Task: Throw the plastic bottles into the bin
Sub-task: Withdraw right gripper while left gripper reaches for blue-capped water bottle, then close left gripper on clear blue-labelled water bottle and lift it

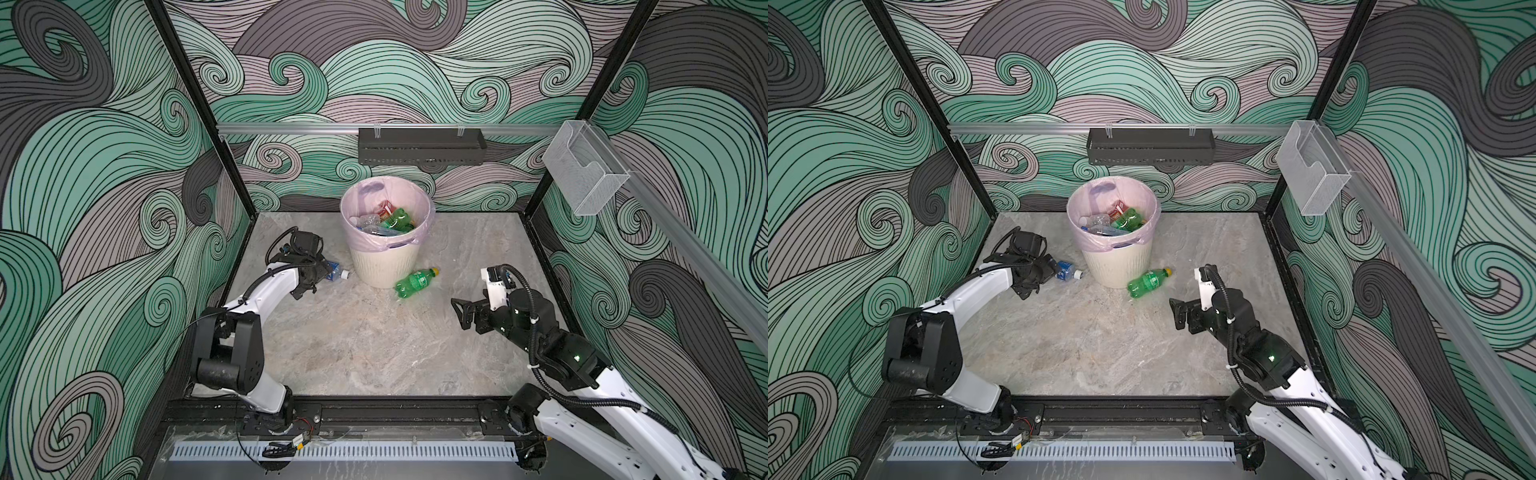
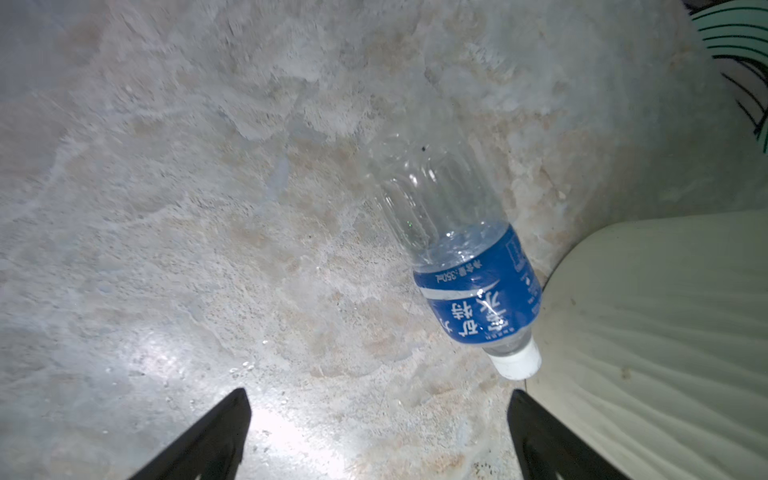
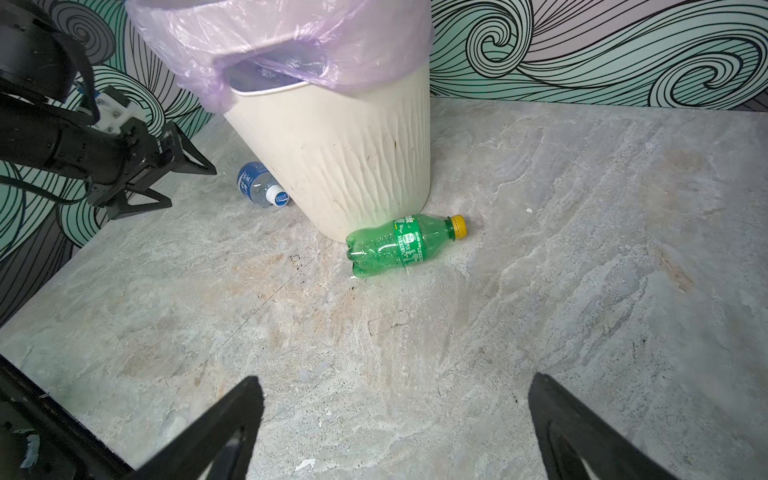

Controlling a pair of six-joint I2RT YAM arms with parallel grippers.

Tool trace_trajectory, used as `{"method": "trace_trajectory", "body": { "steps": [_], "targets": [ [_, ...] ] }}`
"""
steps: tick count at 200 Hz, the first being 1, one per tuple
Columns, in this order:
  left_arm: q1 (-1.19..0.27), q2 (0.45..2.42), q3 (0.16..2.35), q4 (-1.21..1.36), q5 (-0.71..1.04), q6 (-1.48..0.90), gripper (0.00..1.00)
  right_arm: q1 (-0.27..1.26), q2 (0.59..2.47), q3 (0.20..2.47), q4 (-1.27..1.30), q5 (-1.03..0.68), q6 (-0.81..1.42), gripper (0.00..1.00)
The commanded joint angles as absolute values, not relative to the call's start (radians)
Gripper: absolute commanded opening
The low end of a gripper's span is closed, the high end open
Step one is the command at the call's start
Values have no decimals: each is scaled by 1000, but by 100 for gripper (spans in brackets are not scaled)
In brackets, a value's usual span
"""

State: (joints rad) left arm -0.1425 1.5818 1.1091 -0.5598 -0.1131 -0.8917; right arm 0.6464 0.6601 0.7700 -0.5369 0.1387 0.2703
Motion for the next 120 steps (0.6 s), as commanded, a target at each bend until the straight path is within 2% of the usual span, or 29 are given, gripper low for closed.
{"method": "trace_trajectory", "body": {
  "steps": [1, 74, 120],
  "targets": [
    [-111, 1641, 1185, -544, 25, -954, 98, 643, 652, 754, -540, 140, 299, 100],
    [-78, 1814, 1251, -479, 113, -1016, 97, 643, 647, 727, -516, 103, 311, 100],
    [-74, 1877, 1240, -452, 138, -1049, 92, 643, 632, 720, -527, 106, 311, 100]
  ]
}}
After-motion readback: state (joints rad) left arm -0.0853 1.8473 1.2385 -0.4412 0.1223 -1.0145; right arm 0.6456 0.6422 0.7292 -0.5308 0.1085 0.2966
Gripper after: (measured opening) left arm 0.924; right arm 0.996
